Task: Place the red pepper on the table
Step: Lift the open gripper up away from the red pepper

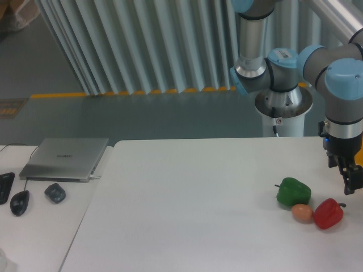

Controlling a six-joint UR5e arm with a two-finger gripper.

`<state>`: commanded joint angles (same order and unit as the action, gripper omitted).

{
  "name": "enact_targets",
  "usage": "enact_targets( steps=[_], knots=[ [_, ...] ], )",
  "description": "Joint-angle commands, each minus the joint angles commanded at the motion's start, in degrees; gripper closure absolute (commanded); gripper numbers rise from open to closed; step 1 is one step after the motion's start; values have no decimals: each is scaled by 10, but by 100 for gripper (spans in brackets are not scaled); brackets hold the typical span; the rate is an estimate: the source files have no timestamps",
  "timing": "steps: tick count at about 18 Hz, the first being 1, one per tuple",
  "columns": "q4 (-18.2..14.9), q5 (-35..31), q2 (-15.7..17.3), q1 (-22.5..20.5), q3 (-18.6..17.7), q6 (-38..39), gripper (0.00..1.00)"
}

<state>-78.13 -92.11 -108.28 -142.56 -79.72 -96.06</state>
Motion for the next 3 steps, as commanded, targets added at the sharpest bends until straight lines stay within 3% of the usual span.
enact_targets(
  steps=[3],
  knots=[
    [0, 0, 0, 0, -2, 0, 0]
  ],
)
